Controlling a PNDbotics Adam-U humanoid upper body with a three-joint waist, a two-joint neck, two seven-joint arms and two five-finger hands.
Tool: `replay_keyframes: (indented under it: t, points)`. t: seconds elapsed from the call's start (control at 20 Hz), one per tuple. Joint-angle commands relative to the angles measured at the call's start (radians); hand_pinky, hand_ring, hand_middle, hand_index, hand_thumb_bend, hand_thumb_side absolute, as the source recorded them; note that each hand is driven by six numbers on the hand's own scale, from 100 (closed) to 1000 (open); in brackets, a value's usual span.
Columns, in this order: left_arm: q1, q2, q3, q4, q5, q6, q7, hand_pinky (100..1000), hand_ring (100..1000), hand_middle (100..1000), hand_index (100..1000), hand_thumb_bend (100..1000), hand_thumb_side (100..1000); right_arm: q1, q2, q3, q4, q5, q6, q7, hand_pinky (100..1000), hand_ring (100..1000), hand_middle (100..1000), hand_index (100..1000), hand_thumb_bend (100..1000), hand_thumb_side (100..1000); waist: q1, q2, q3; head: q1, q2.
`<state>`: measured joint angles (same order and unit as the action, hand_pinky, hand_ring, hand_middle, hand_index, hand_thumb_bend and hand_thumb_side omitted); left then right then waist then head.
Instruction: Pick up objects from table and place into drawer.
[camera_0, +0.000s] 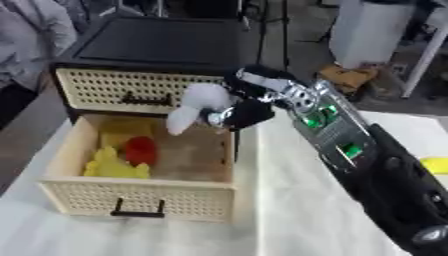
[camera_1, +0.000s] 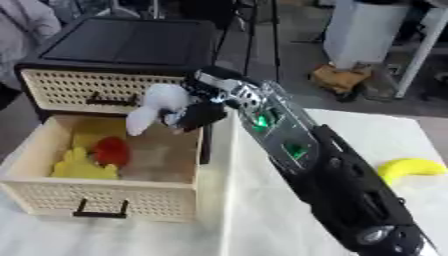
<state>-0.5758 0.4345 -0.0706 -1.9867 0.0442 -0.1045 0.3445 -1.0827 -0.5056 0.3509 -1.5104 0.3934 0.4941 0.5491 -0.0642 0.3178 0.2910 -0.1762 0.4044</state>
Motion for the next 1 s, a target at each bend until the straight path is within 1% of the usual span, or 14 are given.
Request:
replay_keyframes:
  t: [0.05,0.2,0.4,0.55,0.8,1.0]
  points:
    - [-0.011,0.025,0.006,-0.013,0.002,0.001,-0.002,508,556,665,888,100,952,-0.027,-0.040,-0.012,-0.039,-0.035,0.028,0.017,679,643,342,477,234,362,0.006,-0.027,0.000,0.007,0.007]
    - [-0.011,0.027,0.007,-0.013,0.003,0.000,-0.002,508,556,664,888,100,951,-0.030,-0.046,-0.010,-0.048,-0.053,0.047,0.026,675,642,346,477,233,359,0.005,-0.029,0.001,0.012,0.013]
    - [-0.012,0.026,0.008,-0.013,0.004,0.001,-0.002,508,557,665,889,100,950,-0.028,-0.051,-0.005,-0.061,-0.100,0.078,0.046,667,635,348,475,243,343,0.000,-0.031,0.002,0.026,0.036]
    - [-0.015,0.024,0.008,-0.013,0.006,0.001,-0.001,508,557,665,889,100,950,-0.030,-0.055,-0.001,-0.079,-0.141,0.104,0.058,663,631,347,472,249,337,-0.003,-0.032,0.004,0.030,0.045]
    - [-0.022,0.023,0.010,-0.013,0.009,-0.004,0.003,507,560,665,889,100,944,-0.035,-0.048,0.006,-0.101,-0.194,0.145,0.062,660,627,345,468,259,327,-0.007,-0.031,0.011,0.028,0.051]
    - [-0.028,0.020,0.011,-0.013,0.011,-0.010,0.009,508,561,665,888,100,942,-0.038,-0.033,0.014,-0.097,-0.210,0.165,0.054,659,628,345,468,262,319,-0.010,-0.026,0.022,0.026,0.053]
